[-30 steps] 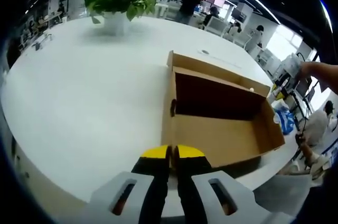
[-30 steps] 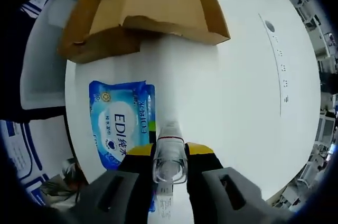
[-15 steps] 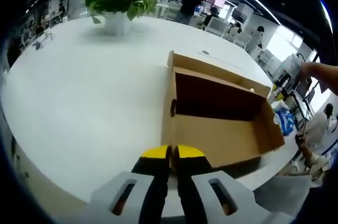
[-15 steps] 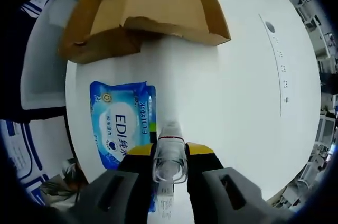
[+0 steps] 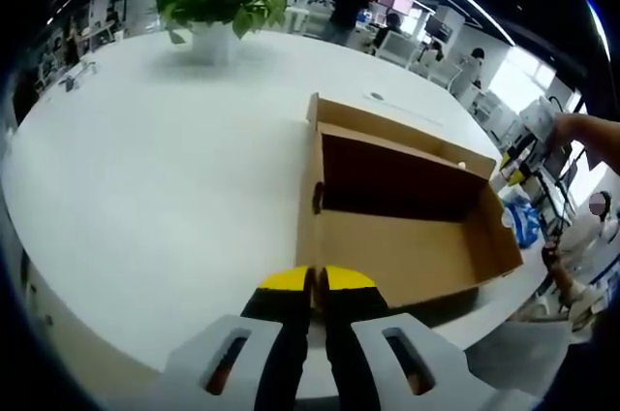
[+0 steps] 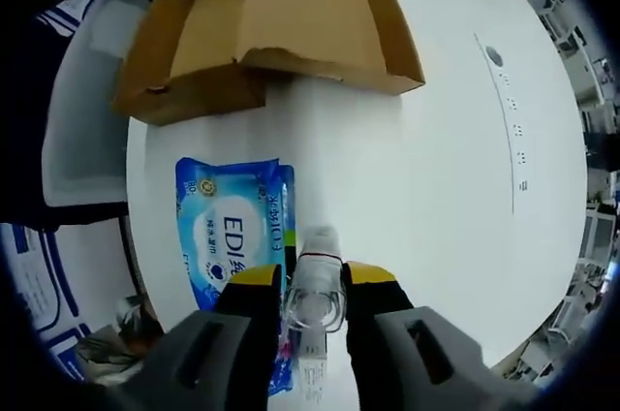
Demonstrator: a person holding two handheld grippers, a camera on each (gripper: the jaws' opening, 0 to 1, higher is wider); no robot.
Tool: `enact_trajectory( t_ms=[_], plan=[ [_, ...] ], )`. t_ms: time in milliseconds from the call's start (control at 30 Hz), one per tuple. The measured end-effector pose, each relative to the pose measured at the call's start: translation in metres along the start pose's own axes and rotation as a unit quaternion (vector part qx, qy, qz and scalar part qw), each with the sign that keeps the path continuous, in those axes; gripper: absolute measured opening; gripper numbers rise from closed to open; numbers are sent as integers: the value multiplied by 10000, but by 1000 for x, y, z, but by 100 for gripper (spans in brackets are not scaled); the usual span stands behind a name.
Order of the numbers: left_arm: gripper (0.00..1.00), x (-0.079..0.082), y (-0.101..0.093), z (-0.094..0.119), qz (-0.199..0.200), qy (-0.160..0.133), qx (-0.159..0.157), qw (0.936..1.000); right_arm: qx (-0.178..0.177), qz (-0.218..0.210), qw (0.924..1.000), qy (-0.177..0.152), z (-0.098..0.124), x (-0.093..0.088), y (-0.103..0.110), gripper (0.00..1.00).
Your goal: Operate the shoe box by opening the lid, removing the specified soft item, and placing it in the target area until the item is outside and the box remains undamaged.
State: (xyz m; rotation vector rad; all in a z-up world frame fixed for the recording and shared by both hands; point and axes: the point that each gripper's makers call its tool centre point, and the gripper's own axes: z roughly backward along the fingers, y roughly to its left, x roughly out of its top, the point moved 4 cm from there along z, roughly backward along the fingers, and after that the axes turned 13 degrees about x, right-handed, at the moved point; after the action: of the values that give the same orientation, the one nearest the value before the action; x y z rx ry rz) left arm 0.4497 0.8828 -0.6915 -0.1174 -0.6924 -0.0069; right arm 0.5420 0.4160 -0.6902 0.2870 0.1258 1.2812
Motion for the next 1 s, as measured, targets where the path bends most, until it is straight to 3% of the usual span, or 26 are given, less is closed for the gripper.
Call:
enact_trajectory(
  t_ms=[533,800,1000],
  plan=[
    [1,0,1,-1,-17,-15,-1,10000,-166,-73,9994,-292,16,3,1,24],
    [0,0,-2,2,-35,-19,12,10000,-525,102,9965,-642,47,27,12,26],
    [0,-1,-5,4,-49,-50,47,10000,-663,76,9935,-926,57,42,19,24]
  ],
)
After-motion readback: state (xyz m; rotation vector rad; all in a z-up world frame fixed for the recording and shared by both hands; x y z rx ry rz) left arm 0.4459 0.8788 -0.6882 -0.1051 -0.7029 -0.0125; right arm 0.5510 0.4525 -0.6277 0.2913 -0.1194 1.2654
